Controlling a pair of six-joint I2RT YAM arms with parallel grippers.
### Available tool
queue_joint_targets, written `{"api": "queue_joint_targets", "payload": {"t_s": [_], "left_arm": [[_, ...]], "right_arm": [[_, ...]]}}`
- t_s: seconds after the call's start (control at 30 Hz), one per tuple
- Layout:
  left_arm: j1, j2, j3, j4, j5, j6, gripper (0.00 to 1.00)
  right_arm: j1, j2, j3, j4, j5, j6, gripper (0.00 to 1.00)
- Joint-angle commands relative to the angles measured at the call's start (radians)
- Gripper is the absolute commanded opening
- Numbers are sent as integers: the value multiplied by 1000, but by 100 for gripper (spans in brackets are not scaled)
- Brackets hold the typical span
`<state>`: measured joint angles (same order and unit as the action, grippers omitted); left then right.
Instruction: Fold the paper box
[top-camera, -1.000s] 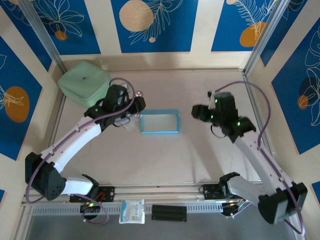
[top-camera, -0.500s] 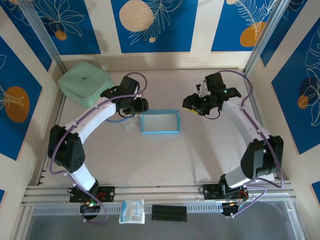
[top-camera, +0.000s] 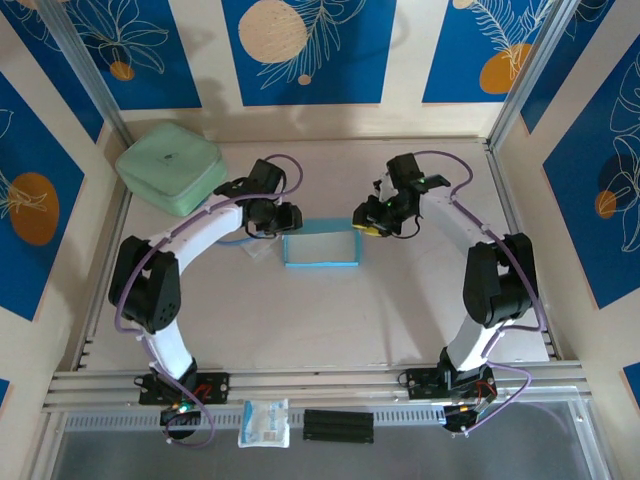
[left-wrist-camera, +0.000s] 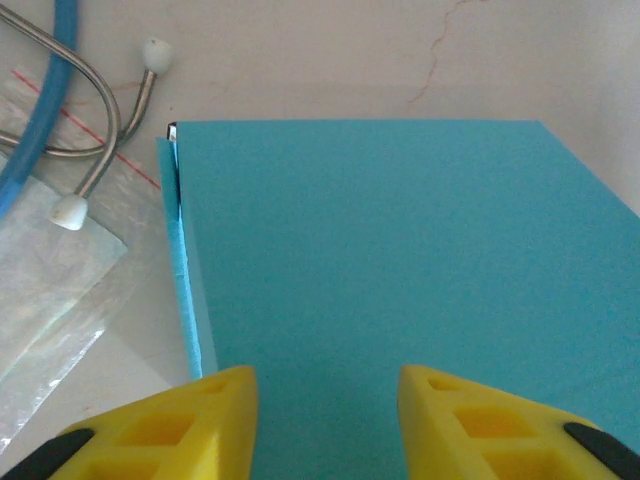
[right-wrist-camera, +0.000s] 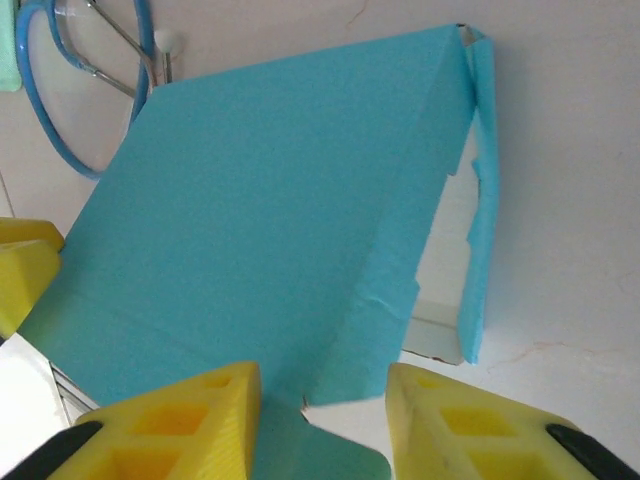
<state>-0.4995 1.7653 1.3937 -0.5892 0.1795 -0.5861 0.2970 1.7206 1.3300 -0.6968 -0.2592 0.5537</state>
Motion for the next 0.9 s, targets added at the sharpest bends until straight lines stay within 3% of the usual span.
{"api": "queue_joint_targets", "payload": {"t_s": [0.0, 0.2, 0.53, 0.87], "left_arm": [[7, 11, -27, 35, 40, -18, 39], [7, 18, -72, 72, 49, -43, 33], [7, 7, -111, 97, 31, -52, 31], [7, -65, -48, 0, -120, 38, 43]], "right_arm": [[23, 21, 28, 25, -15, 23, 34], [36, 29, -24, 71, 16, 49, 23], [38, 71, -98, 116, 66, 51, 21], [49, 47, -80, 54, 122, 5, 25]]}}
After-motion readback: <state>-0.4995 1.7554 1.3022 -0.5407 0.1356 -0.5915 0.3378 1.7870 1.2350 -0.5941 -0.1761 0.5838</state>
